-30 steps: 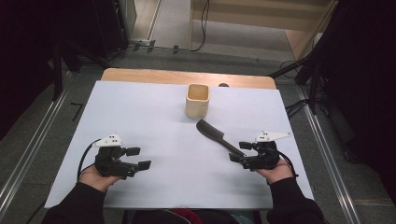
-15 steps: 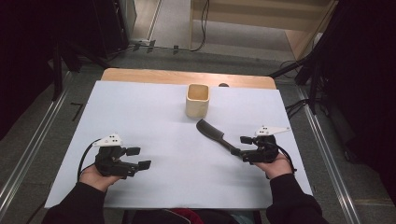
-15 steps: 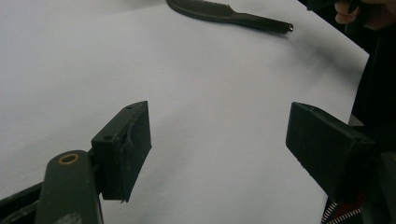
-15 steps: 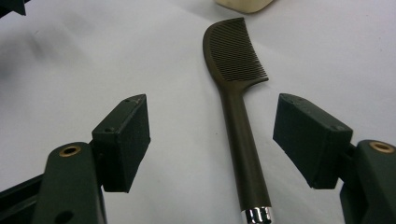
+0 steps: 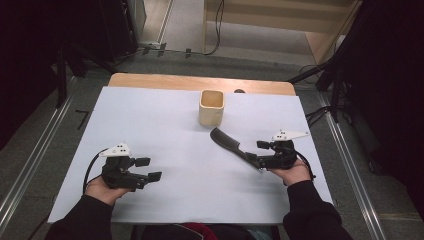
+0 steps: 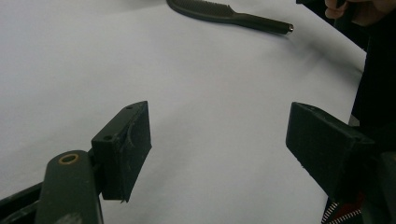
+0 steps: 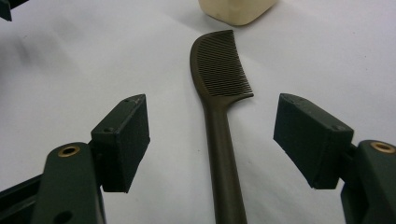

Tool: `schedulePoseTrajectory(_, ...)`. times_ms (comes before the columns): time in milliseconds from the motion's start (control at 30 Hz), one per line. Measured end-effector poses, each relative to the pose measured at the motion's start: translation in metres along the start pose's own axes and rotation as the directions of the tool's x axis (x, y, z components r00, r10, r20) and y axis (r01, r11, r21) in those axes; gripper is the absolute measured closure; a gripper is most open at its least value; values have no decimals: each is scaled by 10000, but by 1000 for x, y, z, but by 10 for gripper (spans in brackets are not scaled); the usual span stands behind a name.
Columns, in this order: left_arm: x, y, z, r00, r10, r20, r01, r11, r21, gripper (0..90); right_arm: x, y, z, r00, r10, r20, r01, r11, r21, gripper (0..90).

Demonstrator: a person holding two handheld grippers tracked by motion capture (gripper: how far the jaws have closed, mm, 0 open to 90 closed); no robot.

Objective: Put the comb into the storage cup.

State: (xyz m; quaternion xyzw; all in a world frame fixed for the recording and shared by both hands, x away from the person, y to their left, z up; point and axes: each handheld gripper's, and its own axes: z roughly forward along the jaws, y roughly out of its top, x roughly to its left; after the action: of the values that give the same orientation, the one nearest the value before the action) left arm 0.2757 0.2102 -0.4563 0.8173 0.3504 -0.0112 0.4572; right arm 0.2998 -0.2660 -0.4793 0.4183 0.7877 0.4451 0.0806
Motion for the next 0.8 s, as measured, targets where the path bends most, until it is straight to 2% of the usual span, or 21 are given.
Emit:
schedulePoseTrajectory(333,0,0,-1,10000,40,-12,-40,10000,6,229,-1,-3,4,10000,-57,31,57,9998,207,250)
schedulePoseTrajectory(500,0,0,-1,10000,27,-40,-27,10000,-24,229,0,-6,3,9998,-23,196,22,10000,73,252)
schedulePoseTrajectory(800,4,1,-5,9999,-40,-130,38,9999,-168,229,1,-17,3,9993,42,359,-55,9994,350,259)
